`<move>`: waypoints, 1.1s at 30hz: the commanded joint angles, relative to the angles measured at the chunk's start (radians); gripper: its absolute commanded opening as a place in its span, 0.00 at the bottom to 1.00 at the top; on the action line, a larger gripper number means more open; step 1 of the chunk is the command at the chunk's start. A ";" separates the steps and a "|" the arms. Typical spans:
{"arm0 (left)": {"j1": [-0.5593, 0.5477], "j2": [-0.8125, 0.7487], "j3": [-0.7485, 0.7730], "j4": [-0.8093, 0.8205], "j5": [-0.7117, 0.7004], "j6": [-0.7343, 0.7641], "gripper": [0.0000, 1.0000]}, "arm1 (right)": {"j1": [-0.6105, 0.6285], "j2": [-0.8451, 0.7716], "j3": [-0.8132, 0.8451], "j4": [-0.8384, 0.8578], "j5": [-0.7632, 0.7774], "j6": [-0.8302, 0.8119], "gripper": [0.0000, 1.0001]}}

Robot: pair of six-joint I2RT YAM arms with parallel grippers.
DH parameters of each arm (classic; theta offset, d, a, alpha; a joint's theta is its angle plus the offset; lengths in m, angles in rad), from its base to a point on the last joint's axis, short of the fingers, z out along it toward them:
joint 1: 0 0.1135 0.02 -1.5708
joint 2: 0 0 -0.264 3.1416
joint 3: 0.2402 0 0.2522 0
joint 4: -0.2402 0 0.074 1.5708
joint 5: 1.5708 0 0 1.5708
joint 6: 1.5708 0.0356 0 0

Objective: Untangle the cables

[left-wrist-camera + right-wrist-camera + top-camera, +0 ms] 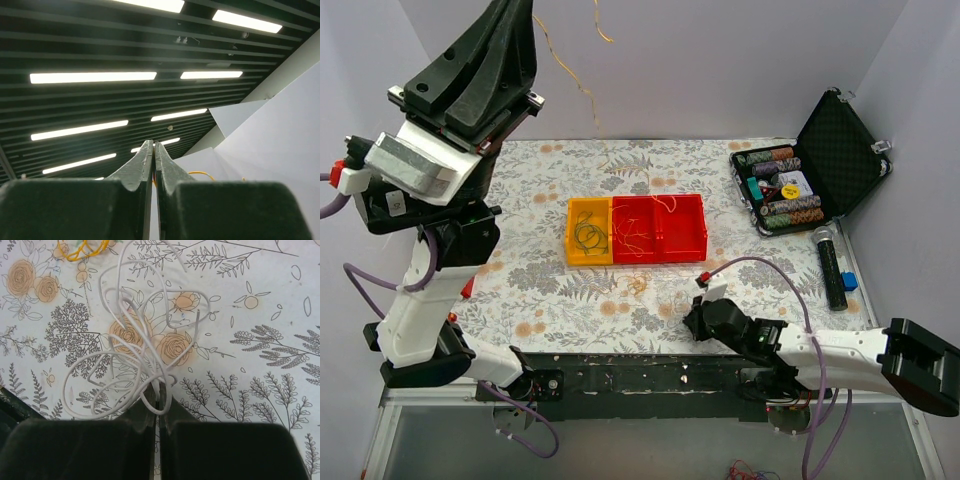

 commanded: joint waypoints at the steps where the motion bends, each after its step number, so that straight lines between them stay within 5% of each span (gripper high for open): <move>1: 0.004 0.000 -0.020 0.009 -0.017 0.043 0.00 | 0.000 -0.086 0.002 -0.067 0.067 0.063 0.01; 17: 0.006 -0.126 -0.574 0.060 -0.195 0.031 0.00 | -0.001 -0.352 0.082 -0.231 0.164 0.011 0.01; 33: 0.118 -0.064 -0.677 0.119 -0.177 -0.023 0.00 | -0.001 -0.467 0.030 -0.364 0.188 0.073 0.01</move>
